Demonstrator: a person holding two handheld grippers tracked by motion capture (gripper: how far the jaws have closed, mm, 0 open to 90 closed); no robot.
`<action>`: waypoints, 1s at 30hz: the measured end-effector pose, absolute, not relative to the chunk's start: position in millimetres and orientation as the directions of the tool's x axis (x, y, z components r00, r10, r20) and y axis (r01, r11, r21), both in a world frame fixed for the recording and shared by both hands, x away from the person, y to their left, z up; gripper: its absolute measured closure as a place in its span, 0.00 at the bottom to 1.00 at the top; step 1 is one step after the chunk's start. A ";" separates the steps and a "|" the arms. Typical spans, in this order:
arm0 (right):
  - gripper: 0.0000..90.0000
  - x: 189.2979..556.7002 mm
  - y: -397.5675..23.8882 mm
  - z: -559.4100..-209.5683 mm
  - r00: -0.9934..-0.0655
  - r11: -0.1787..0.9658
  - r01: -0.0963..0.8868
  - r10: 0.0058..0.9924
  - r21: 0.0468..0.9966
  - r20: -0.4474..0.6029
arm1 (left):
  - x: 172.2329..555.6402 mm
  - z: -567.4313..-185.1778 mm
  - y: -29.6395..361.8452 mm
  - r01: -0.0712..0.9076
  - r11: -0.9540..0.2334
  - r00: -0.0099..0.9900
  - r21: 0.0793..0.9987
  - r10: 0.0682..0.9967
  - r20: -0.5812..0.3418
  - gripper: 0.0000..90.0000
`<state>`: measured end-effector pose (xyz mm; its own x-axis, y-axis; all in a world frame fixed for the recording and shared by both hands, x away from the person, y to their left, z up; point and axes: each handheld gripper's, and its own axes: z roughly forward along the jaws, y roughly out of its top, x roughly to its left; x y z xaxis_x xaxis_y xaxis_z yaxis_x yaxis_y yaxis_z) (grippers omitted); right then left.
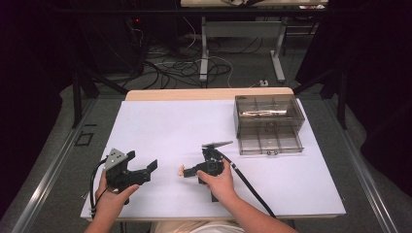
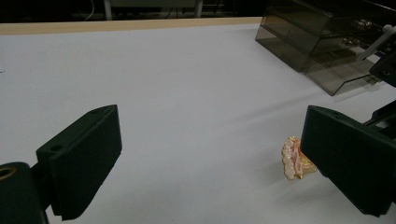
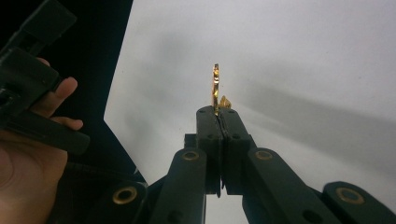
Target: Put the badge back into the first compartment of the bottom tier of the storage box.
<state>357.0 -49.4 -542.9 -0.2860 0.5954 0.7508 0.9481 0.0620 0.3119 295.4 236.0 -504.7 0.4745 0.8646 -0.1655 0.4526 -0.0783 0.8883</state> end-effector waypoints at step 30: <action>0.98 364.7 -100.9 -518.9 -0.272 -0.083 0.918 0.581 0.388 0.767 | 295.8 -505.5 233.6 0.453 -0.092 0.477 0.887 0.865 -0.154 0.06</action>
